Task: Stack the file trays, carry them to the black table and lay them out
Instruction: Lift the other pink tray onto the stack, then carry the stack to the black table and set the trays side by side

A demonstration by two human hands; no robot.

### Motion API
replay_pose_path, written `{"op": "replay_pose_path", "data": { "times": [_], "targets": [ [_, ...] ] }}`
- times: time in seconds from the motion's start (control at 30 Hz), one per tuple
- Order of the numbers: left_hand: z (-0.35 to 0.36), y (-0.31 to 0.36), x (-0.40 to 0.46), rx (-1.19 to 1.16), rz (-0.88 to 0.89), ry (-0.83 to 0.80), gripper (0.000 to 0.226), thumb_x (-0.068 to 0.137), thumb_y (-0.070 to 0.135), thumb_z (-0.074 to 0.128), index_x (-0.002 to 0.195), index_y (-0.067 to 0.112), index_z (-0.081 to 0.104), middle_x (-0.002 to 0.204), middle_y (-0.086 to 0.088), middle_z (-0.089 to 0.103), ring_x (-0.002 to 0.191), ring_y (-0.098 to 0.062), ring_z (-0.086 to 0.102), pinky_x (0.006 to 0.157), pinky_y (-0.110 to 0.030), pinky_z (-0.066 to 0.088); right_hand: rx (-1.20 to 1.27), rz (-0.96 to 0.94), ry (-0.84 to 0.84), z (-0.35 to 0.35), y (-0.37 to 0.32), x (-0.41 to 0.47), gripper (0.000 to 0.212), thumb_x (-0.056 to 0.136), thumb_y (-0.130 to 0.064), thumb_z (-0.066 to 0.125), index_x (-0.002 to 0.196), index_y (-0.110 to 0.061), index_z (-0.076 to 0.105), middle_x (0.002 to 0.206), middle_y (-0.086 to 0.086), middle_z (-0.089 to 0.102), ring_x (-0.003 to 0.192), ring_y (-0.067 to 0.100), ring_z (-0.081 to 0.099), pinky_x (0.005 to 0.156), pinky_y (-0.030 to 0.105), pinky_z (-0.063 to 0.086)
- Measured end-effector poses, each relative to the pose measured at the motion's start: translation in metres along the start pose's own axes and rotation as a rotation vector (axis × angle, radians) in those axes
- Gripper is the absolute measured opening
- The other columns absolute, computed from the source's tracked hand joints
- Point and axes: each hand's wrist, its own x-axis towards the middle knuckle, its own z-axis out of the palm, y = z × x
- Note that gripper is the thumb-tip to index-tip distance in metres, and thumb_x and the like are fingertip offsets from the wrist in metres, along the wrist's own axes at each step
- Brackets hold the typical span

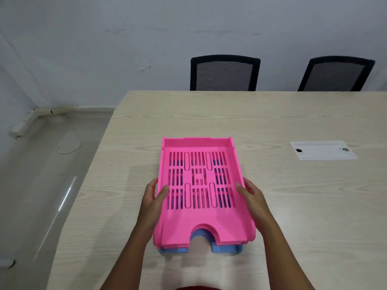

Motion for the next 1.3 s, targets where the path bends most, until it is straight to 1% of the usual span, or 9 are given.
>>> {"op": "replay_pose_path", "data": {
  "times": [0.13, 0.23, 0.4, 0.57, 0.7, 0.93, 1.03, 1.13, 1.3],
  "targets": [
    [-0.002, -0.008, 0.014, -0.077, -0.164, -0.084, 0.074, 0.08, 0.061, 0.068, 0.145, 0.035, 0.046, 0.133, -0.011, 0.069, 0.118, -0.037, 0.068, 0.103, -0.065, 0.049, 0.229, 0.228, -0.192, -0.002, 0.016, 0.007, 0.05, 0.097, -0.051, 0.055, 0.129, -0.015, 0.067, 0.119, 0.019, 0.075, 0.099, 0.036, 0.073, 0.099, 0.057, 0.053],
    [-0.007, -0.017, 0.019, -0.109, -0.208, -0.111, 0.058, 0.094, 0.052, 0.061, 0.145, 0.033, 0.045, 0.134, -0.012, 0.069, 0.12, -0.037, 0.067, 0.104, -0.064, 0.049, 0.233, 0.223, -0.202, -0.006, 0.023, 0.01, 0.055, 0.096, -0.057, 0.052, 0.128, -0.015, 0.069, 0.118, 0.018, 0.076, 0.101, 0.036, 0.073, 0.106, 0.058, 0.048],
    [-0.015, -0.034, 0.027, -0.153, -0.27, -0.105, 0.078, 0.079, 0.07, 0.069, 0.145, 0.034, 0.05, 0.142, -0.012, 0.064, 0.13, -0.042, 0.059, 0.11, -0.068, 0.04, 0.228, 0.217, -0.191, -0.006, 0.03, 0.012, 0.066, 0.088, -0.066, 0.056, 0.13, -0.017, 0.068, 0.117, 0.015, 0.077, 0.103, 0.036, 0.072, 0.109, 0.059, 0.045],
    [-0.017, -0.039, 0.025, -0.136, -0.284, -0.073, 0.072, 0.082, 0.066, 0.068, 0.143, 0.031, 0.055, 0.139, -0.012, 0.067, 0.129, -0.042, 0.061, 0.11, -0.067, 0.04, 0.251, 0.219, -0.222, -0.01, 0.034, 0.016, 0.068, 0.083, -0.07, 0.06, 0.127, -0.019, 0.071, 0.122, 0.017, 0.074, 0.115, 0.043, 0.068, 0.112, 0.062, 0.041],
    [-0.022, -0.053, 0.018, -0.176, -0.293, -0.048, 0.08, 0.075, 0.072, 0.073, 0.144, 0.037, 0.053, 0.145, -0.009, 0.063, 0.133, -0.041, 0.057, 0.114, -0.068, 0.033, 0.242, 0.233, -0.251, -0.015, 0.04, 0.019, 0.066, 0.084, -0.067, 0.061, 0.122, -0.015, 0.073, 0.118, 0.018, 0.076, 0.104, 0.039, 0.071, 0.113, 0.062, 0.039],
    [-0.035, -0.059, -0.025, -0.264, -0.253, 0.091, 0.072, 0.079, 0.063, 0.074, 0.141, 0.03, 0.059, 0.137, -0.017, 0.068, 0.125, -0.045, 0.063, 0.11, -0.07, 0.039, 0.224, 0.259, -0.4, 0.0, 0.036, 0.022, 0.065, 0.091, -0.06, 0.057, 0.131, -0.009, 0.066, 0.124, 0.023, 0.071, 0.1, 0.038, 0.071, 0.109, 0.061, 0.043],
    [-0.046, -0.065, -0.05, -0.333, -0.227, 0.125, 0.062, 0.082, 0.055, 0.073, 0.134, 0.022, 0.065, 0.127, -0.025, 0.07, 0.115, -0.051, 0.066, 0.1, -0.073, 0.047, 0.218, 0.284, -0.524, 0.019, 0.033, 0.024, 0.065, 0.093, -0.054, 0.057, 0.134, -0.003, 0.061, 0.117, 0.023, 0.072, 0.091, 0.035, 0.073, 0.088, 0.049, 0.057],
    [-0.063, -0.063, -0.068, -0.36, -0.202, 0.241, 0.07, 0.074, 0.057, 0.079, 0.132, 0.021, 0.066, 0.128, -0.029, 0.068, 0.117, -0.057, 0.063, 0.098, -0.075, 0.046, 0.213, 0.285, -0.618, 0.043, 0.033, 0.022, 0.064, 0.094, -0.049, 0.056, 0.136, 0.0, 0.058, 0.108, 0.019, 0.074, 0.084, 0.033, 0.074, 0.073, 0.042, 0.061],
    [-0.117, -0.075, -0.104, -0.462, -0.138, 0.383, 0.063, 0.08, 0.054, 0.075, 0.131, 0.018, 0.066, 0.129, -0.029, 0.067, 0.119, -0.06, 0.059, 0.099, -0.075, 0.045, 0.096, 0.263, -0.744, 0.114, 0.022, 0.01, 0.079, 0.082, -0.054, 0.069, 0.136, 0.001, 0.056, 0.111, 0.02, 0.072, 0.087, 0.031, 0.072, 0.082, 0.043, 0.058]
  ]
}}
